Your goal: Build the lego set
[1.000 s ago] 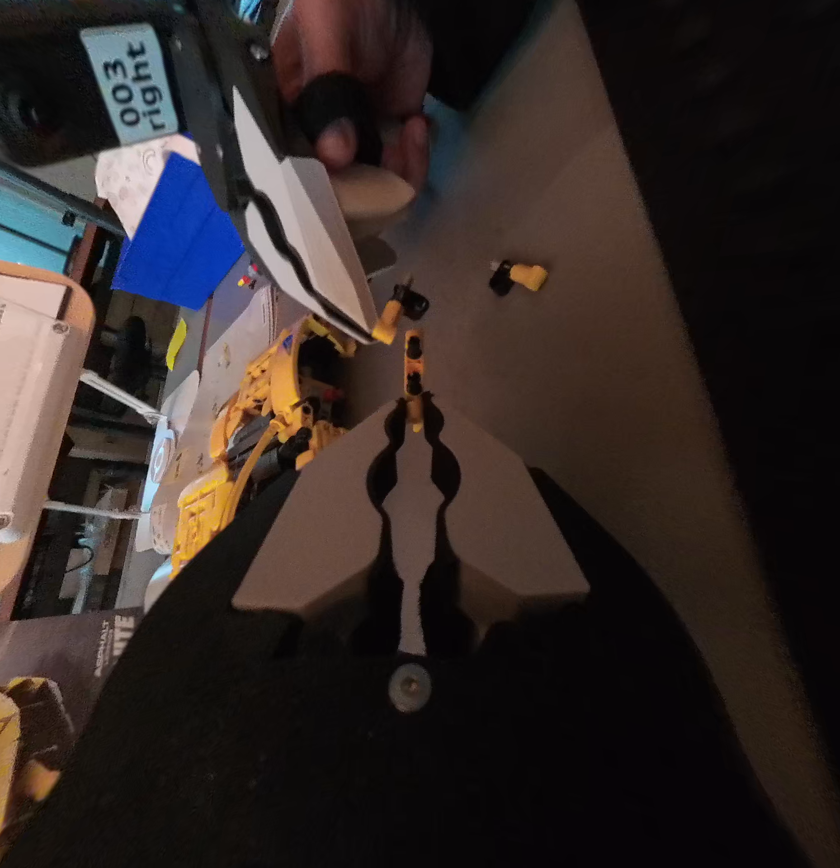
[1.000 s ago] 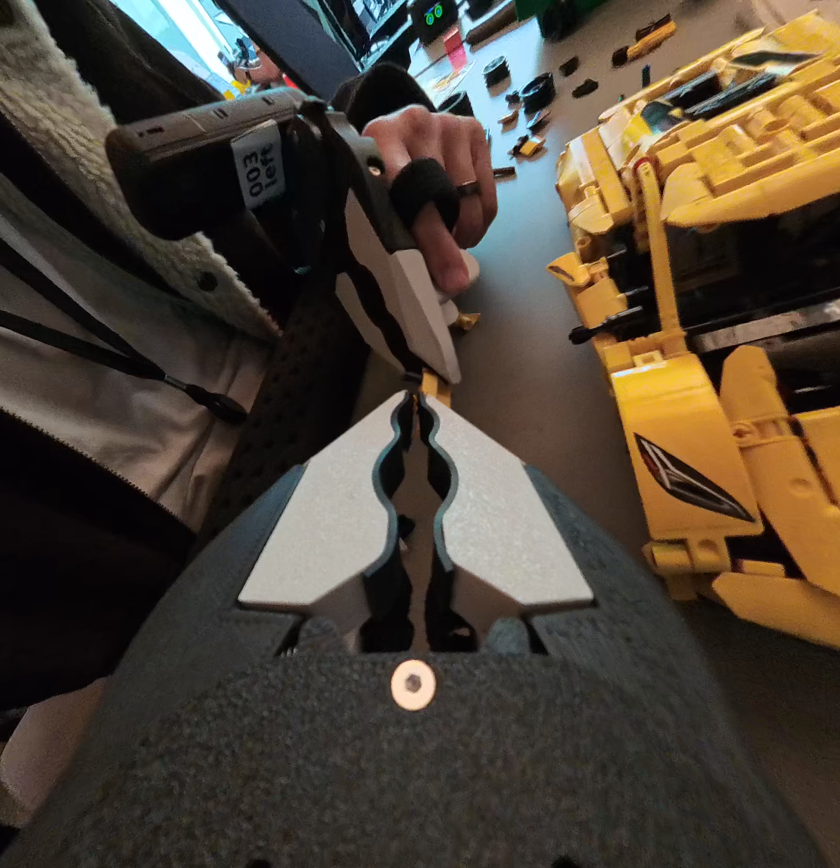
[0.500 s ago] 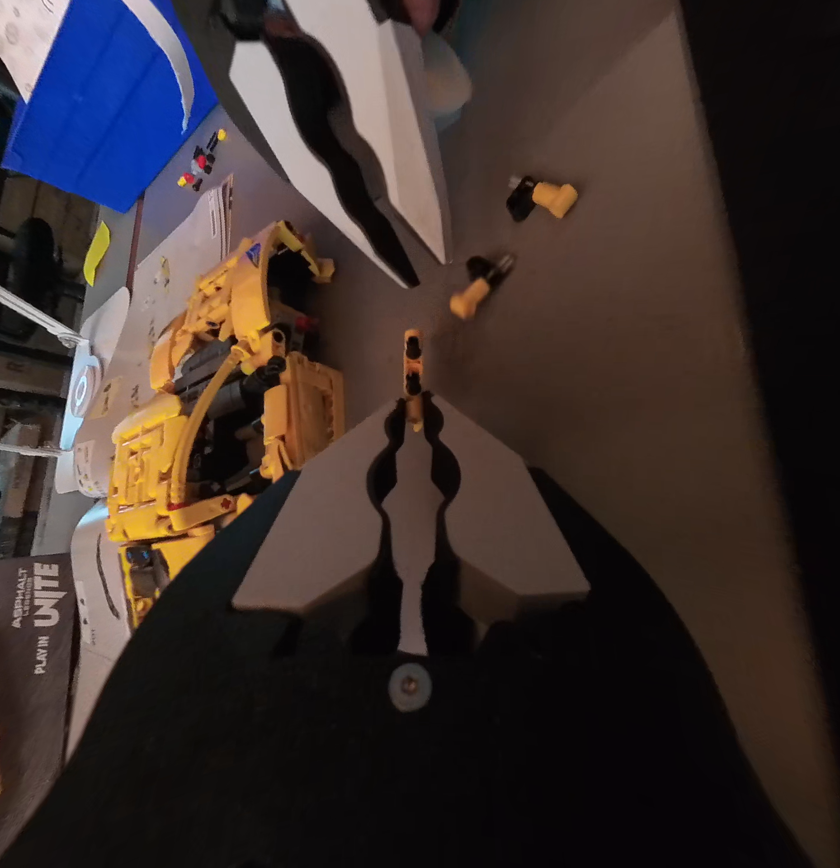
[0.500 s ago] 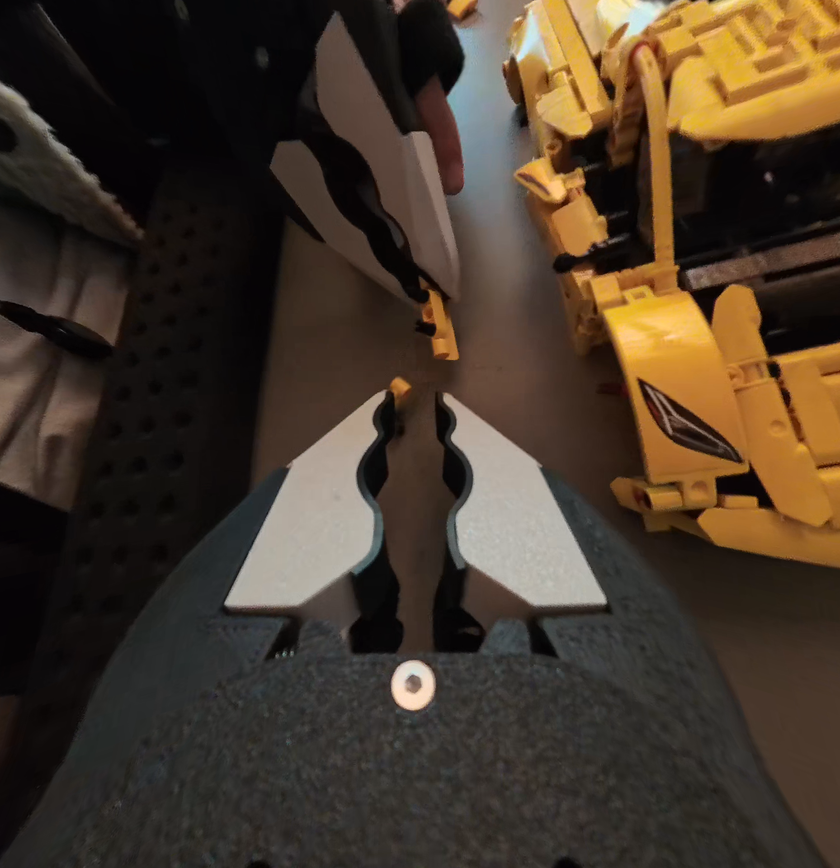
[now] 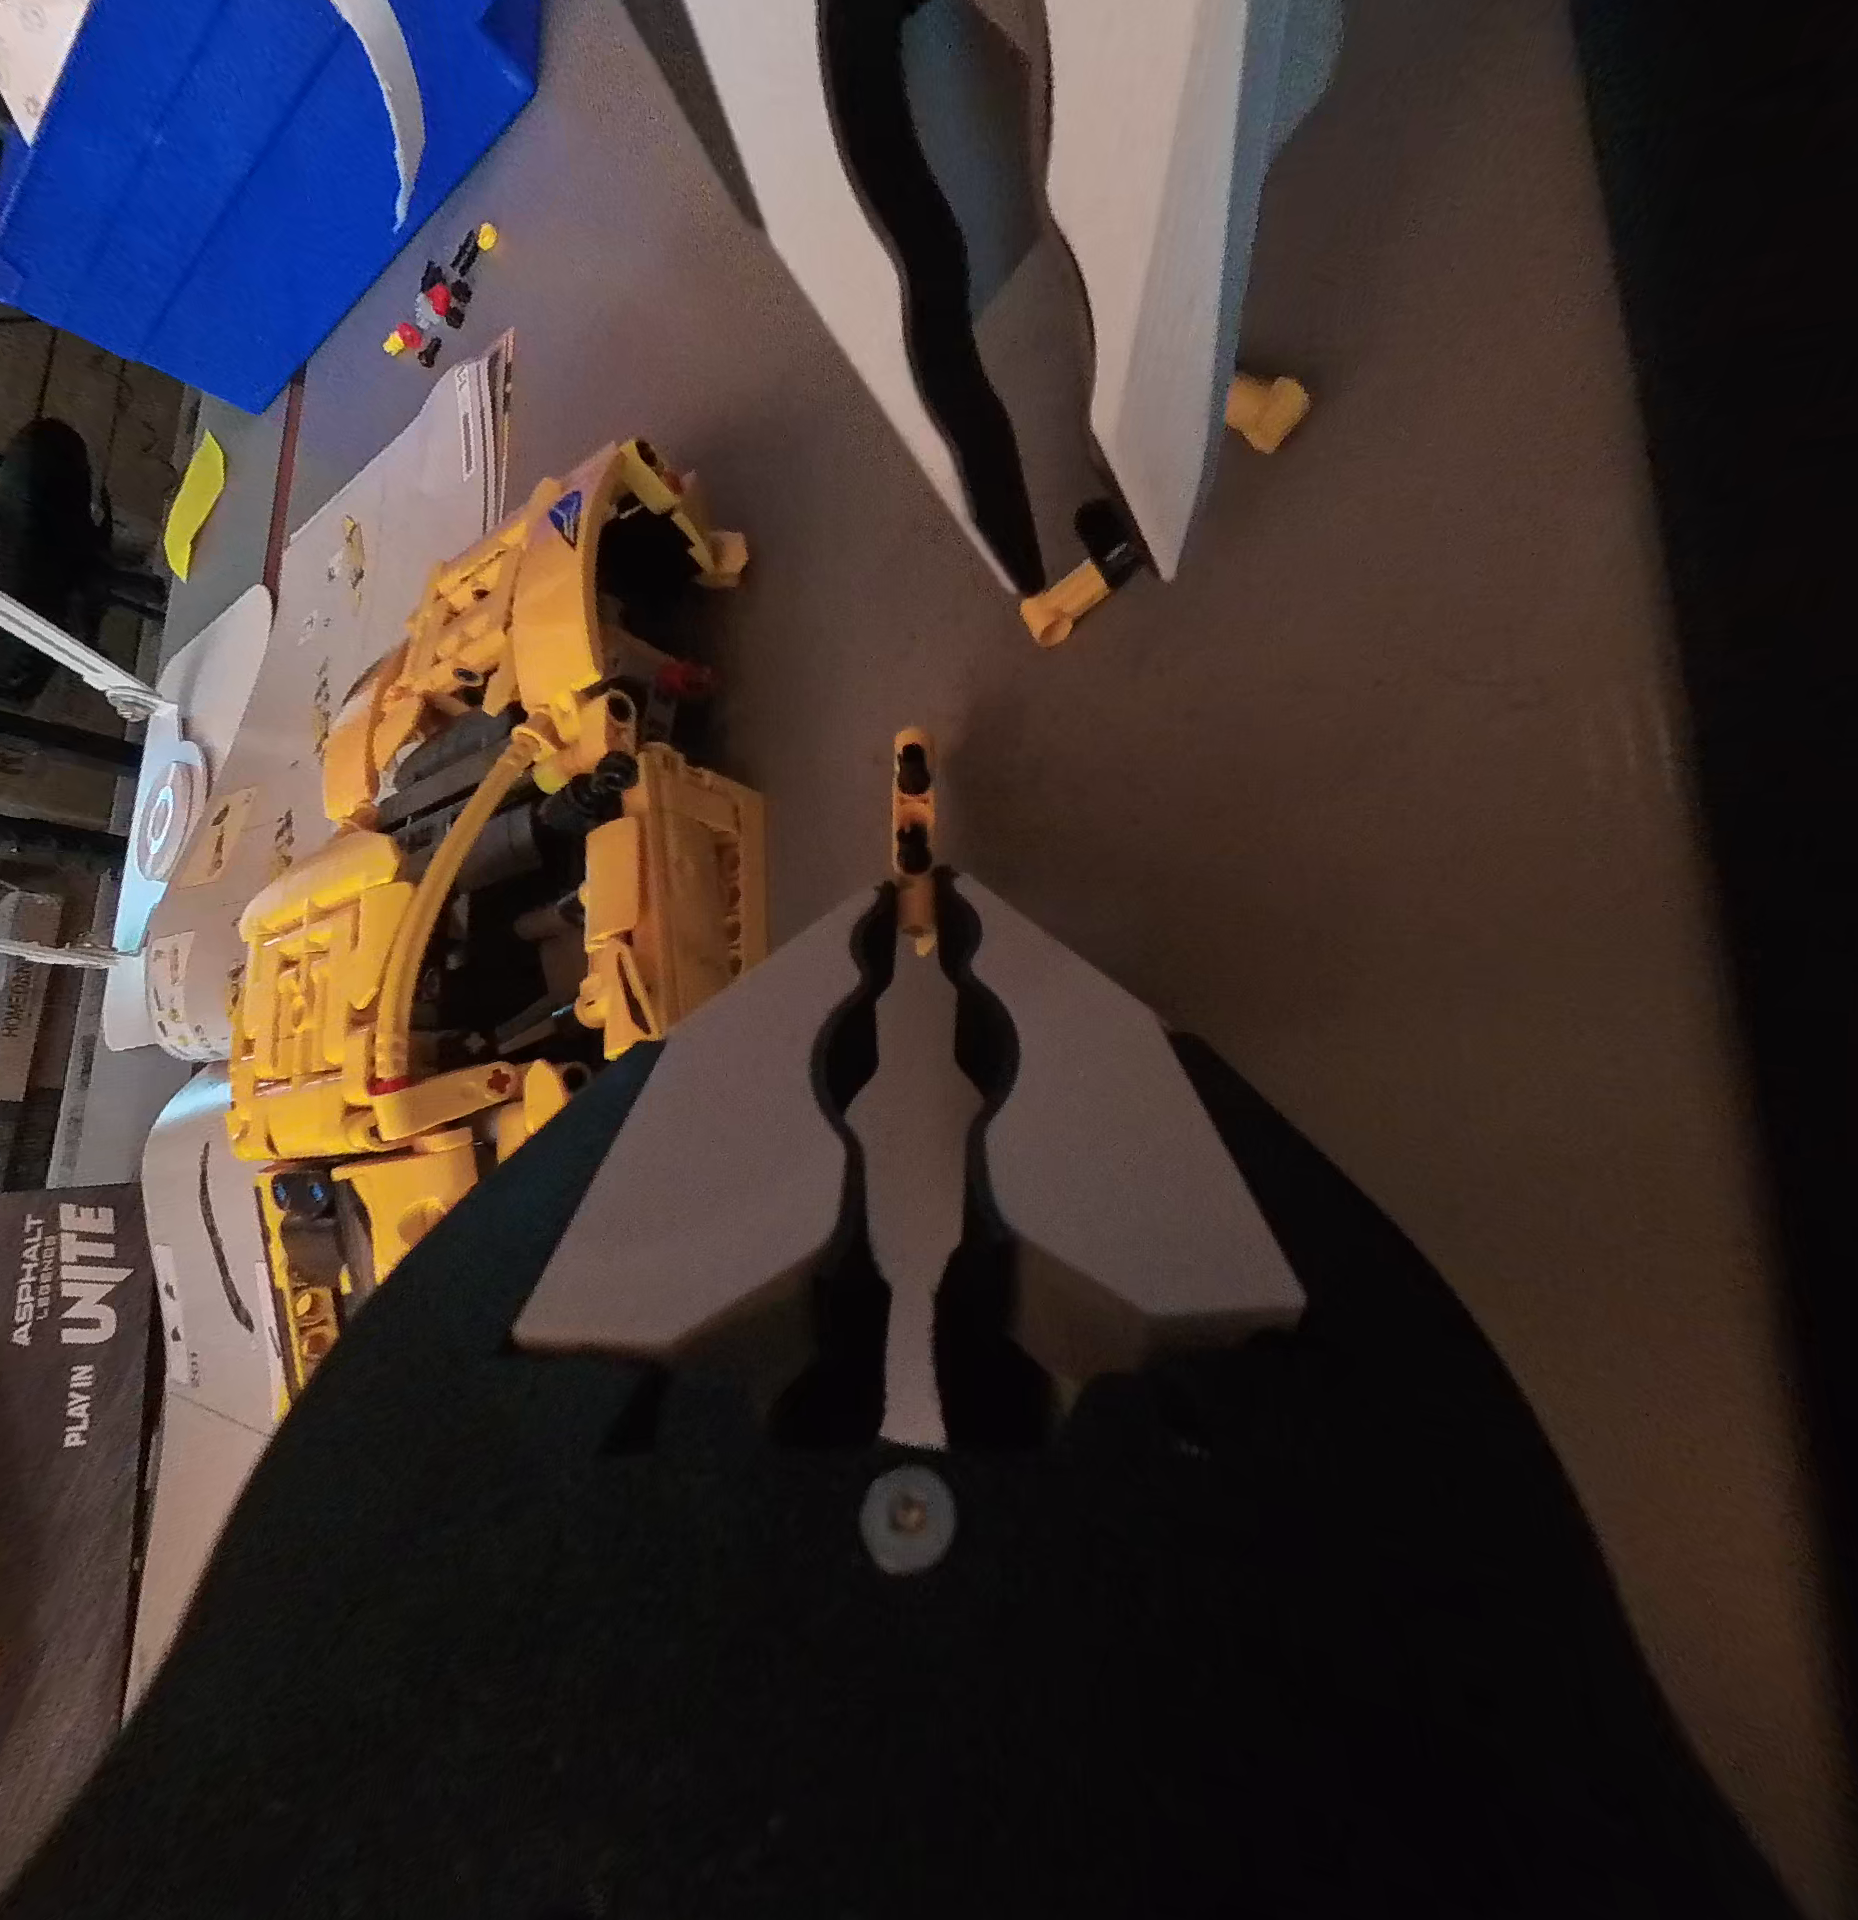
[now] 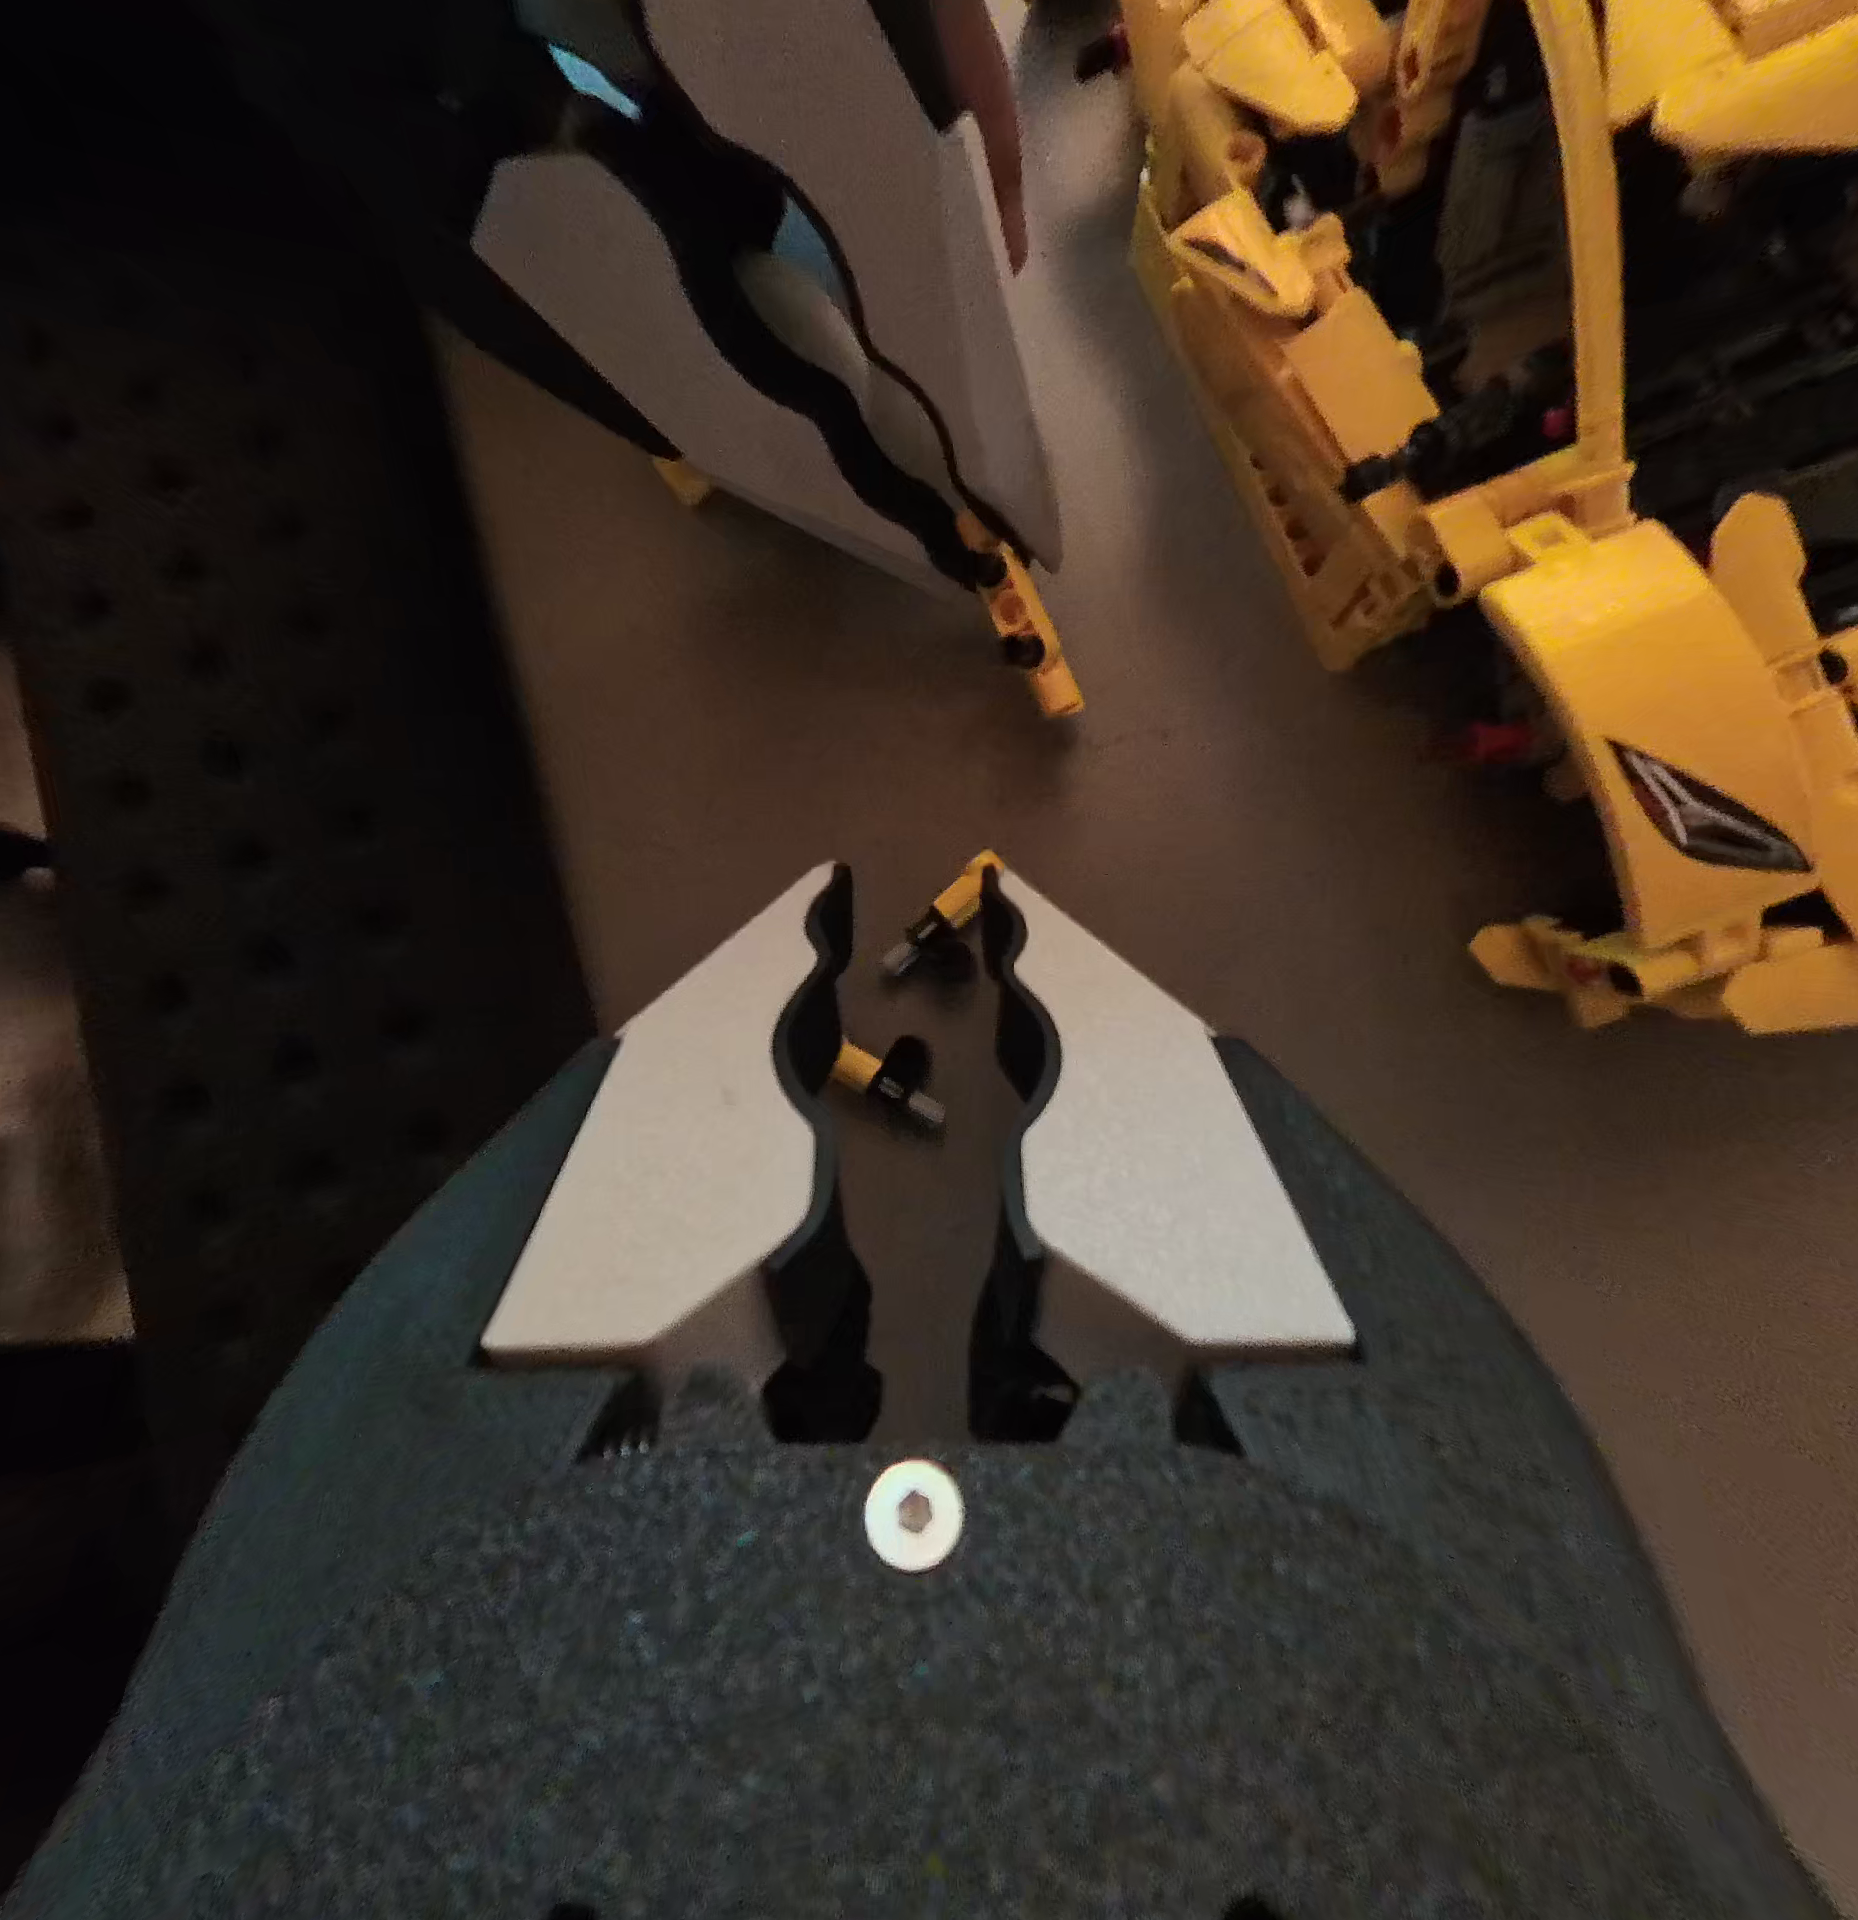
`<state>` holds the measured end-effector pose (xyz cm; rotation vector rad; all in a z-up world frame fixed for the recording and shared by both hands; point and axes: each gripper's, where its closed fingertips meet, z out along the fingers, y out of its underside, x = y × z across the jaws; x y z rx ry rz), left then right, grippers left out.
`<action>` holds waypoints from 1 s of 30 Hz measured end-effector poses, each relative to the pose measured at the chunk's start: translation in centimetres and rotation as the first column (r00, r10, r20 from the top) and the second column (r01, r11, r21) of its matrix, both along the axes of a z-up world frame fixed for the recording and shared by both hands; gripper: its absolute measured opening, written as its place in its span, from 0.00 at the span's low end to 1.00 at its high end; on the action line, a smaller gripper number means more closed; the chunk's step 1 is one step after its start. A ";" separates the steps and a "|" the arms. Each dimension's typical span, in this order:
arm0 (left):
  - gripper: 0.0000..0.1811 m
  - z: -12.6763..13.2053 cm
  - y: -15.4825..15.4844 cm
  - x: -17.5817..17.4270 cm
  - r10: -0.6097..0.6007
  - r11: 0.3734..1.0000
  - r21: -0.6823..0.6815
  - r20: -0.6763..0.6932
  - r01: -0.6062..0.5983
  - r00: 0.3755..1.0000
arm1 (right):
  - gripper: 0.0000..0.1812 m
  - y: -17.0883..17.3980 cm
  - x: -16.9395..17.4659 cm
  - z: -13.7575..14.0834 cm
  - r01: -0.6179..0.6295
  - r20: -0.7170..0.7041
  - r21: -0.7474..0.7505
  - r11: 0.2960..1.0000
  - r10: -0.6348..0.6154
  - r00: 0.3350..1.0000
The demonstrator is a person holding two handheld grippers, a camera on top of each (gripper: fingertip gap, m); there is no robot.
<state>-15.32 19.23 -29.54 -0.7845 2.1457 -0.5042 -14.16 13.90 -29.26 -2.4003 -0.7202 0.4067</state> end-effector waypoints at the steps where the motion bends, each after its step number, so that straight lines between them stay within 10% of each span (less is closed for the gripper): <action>1: 0.04 0.0 0.0 0.0 -0.001 1.000 0.001 0.000 0.001 1.000 | 0.13 -0.1 0.2 -0.3 0.022 0.010 -0.011 1.000 -0.022 1.000; 30: 0.04 0.6 -0.5 0.1 -0.003 1.000 0.022 0.023 0.002 1.000 | 0.17 0.4 2.5 0.3 0.288 0.118 0.056 0.956 -0.293 0.949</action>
